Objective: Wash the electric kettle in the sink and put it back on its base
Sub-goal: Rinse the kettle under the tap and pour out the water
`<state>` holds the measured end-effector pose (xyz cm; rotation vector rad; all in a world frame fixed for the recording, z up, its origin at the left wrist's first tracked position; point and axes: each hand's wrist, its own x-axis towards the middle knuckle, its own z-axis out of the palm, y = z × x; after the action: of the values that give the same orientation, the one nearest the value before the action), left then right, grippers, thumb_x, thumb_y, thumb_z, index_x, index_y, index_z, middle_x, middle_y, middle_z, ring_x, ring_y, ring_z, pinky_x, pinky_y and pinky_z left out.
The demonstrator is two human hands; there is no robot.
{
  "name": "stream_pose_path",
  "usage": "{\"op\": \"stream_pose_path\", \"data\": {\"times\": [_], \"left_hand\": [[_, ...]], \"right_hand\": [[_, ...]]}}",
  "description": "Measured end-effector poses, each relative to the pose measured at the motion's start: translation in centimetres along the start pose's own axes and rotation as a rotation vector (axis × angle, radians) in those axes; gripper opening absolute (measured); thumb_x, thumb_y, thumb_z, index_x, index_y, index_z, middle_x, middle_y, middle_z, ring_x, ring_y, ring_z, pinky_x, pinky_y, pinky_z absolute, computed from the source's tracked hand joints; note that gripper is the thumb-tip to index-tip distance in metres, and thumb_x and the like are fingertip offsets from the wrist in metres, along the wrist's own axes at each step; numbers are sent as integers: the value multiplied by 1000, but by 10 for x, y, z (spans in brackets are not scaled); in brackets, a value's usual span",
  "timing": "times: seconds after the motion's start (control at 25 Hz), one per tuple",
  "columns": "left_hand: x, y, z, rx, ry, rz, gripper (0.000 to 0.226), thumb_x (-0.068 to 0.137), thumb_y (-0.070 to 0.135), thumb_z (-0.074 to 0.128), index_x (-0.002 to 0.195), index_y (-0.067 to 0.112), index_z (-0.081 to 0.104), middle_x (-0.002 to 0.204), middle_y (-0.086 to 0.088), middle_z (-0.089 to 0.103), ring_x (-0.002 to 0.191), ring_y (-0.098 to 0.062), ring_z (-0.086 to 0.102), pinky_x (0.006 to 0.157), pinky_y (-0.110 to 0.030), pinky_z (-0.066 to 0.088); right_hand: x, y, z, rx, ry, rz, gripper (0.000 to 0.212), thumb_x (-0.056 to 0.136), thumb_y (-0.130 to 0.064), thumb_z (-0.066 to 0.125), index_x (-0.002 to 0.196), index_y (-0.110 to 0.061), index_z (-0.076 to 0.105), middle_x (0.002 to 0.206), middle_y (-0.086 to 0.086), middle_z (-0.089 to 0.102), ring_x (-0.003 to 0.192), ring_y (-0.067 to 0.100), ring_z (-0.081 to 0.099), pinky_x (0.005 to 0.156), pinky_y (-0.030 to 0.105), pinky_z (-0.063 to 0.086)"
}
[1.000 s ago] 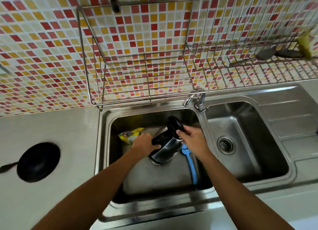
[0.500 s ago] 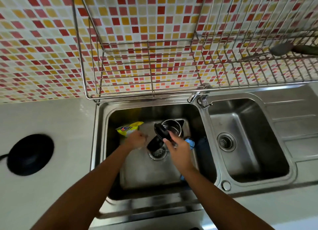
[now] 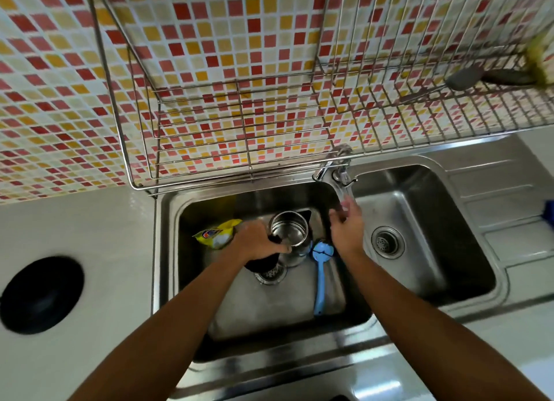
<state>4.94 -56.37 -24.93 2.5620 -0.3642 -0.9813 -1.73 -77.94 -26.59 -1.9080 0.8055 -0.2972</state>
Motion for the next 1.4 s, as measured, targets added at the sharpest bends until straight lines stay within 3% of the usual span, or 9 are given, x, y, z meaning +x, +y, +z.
{"op": "stream_pose_path", "data": {"times": [0.08,0.2,0.44,0.6,0.8,0.96,1.12,1.24,1.4], "left_hand": [[-7,5,15,289,14,-21,92,58,78,68,126,17,59,127,-10,59,121,-33,55,103,-47,45],[-15,15,31,499,118,-49,81,73,64,68,135,15,50,138,-10,52,130,-32,47,109,-48,33],[-15,17,25,313,213,-42,60,69,55,67,114,17,64,117,-7,63,116,-29,57,104,-51,41],[-18,25,-6,89,199,-76,50,58,58,71,93,23,70,87,2,68,84,-20,66,79,-36,56],[-24,10,-42,-276,135,-102,26,62,39,80,78,19,79,76,-3,75,72,-16,69,66,-31,56],[-35,12,-56,-482,127,-99,26,63,32,79,76,10,80,67,-15,70,60,-20,61,61,-31,49],[-51,21,-58,-571,64,-84,29,66,25,78,79,0,76,59,-7,57,55,-18,49,55,-28,39],[-65,29,-53,-637,29,-71,23,65,24,76,69,2,71,57,-9,52,51,-18,43,51,-27,34],[-76,46,-47,-684,23,-40,15,64,21,76,57,13,65,54,-9,48,50,-19,39,50,-28,31]], "right_hand": [[38,-9,-12,-61,36,90,70,91,-10,62,152,-14,28,131,15,48,99,20,58,101,44,48],[57,-13,-15,-193,-63,80,72,93,-7,58,154,-16,20,142,18,39,117,29,56,103,32,40],[45,13,4,-490,-285,-64,82,90,-7,54,153,-39,14,142,17,35,125,35,46,104,43,45],[53,15,10,-642,-445,5,87,88,-6,54,154,-39,7,139,22,37,127,40,42,99,42,44],[28,20,-8,-219,-166,-8,50,92,-9,57,141,-17,51,106,10,63,90,18,60,90,31,49],[-19,43,-24,124,-42,195,49,92,-28,64,136,-10,54,127,3,62,114,15,59,104,30,43],[-40,55,-29,297,-128,299,61,78,-63,64,127,-28,61,123,-7,67,114,13,63,106,41,46],[-46,51,-40,497,-132,307,28,83,-50,67,105,-34,70,106,-6,75,103,15,70,97,47,52],[-54,40,-57,630,-54,335,19,90,-33,66,106,-23,67,108,2,74,100,18,70,95,45,54]]}}
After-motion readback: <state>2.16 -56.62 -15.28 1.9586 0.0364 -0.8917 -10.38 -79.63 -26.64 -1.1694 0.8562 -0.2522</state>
